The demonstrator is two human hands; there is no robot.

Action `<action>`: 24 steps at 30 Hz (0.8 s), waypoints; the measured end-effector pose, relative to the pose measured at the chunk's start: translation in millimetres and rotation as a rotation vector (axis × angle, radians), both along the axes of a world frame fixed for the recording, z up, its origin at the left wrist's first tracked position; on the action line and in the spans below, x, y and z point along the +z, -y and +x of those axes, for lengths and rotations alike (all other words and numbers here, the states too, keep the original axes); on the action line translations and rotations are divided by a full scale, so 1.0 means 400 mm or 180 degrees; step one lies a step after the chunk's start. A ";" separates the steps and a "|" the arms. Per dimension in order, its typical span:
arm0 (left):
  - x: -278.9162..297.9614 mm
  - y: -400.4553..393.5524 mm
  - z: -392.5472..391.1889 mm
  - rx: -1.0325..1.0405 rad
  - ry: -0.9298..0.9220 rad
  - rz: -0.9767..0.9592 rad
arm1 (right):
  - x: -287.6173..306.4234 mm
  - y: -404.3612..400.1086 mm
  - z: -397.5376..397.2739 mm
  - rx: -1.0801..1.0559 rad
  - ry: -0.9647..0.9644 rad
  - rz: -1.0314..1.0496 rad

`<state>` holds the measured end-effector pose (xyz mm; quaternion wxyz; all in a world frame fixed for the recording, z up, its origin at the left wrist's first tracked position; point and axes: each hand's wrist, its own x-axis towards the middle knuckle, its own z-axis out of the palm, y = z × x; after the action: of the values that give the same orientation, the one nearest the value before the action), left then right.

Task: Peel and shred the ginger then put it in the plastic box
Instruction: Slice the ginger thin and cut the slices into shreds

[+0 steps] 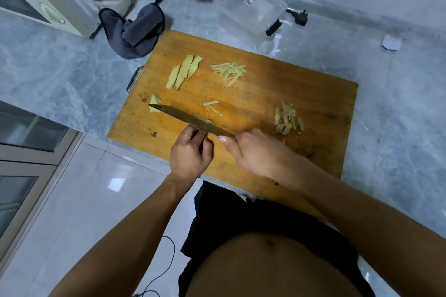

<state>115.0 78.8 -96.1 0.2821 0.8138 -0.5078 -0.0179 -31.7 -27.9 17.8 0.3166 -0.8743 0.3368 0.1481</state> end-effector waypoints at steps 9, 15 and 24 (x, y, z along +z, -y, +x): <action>-0.006 -0.003 0.000 -0.0016 -0.0010 0.0102 | -0.009 0.009 0.011 0.0066 0.0007 0.0030; 0.002 -0.001 -0.003 0.0019 -0.0038 0.0100 | -0.021 0.012 -0.001 0.0012 0.0149 0.0081; 0.002 -0.001 -0.003 -0.0033 0.0055 0.0027 | 0.001 0.016 -0.018 0.0061 0.0122 0.0046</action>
<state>113.6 79.2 -95.2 0.2741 0.8125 -0.5143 -0.0145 -39.0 -34.3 18.3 0.3278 -0.8779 0.3212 0.1368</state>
